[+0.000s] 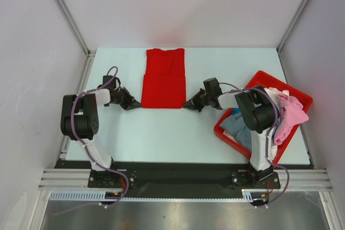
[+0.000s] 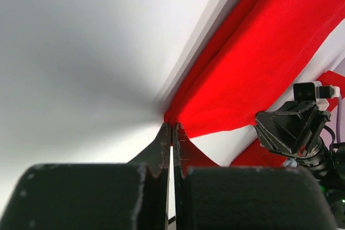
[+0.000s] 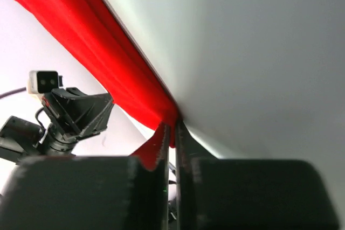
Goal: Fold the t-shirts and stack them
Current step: Fold the tshirt
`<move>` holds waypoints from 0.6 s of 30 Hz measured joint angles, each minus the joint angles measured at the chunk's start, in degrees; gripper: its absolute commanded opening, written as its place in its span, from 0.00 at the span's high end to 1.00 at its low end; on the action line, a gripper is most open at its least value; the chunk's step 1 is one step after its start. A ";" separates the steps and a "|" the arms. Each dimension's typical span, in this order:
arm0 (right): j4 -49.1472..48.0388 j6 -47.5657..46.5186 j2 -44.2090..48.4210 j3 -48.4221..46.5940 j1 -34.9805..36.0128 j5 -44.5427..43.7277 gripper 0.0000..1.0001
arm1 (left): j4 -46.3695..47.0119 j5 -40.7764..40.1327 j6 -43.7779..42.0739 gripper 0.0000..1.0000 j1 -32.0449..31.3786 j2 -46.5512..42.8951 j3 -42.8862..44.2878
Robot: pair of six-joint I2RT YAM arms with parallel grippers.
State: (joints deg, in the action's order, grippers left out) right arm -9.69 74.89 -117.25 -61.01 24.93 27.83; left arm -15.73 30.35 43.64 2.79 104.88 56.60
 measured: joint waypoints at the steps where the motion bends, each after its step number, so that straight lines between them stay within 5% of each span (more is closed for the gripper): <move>1: -0.28 -0.44 -0.22 -0.09 -0.09 0.33 1.00 | 0.00 0.00 -0.17 1.00 -0.04 0.00 0.00; 9: 0.59 -7.74 -1.07 -1.55 -0.22 2.91 1.00 | 0.09 -0.68 -2.69 1.00 -1.25 -2.27 -1.22; 18: 4.24 -19.04 8.46 7.80 2.84 1.01 1.00 | 1.64 -2.25 -1.57 1.00 -5.70 -18.60 -15.85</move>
State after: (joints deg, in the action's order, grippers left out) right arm -5.45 55.86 -108.79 -53.21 27.77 28.84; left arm -14.09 28.10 42.06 -2.92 86.28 40.75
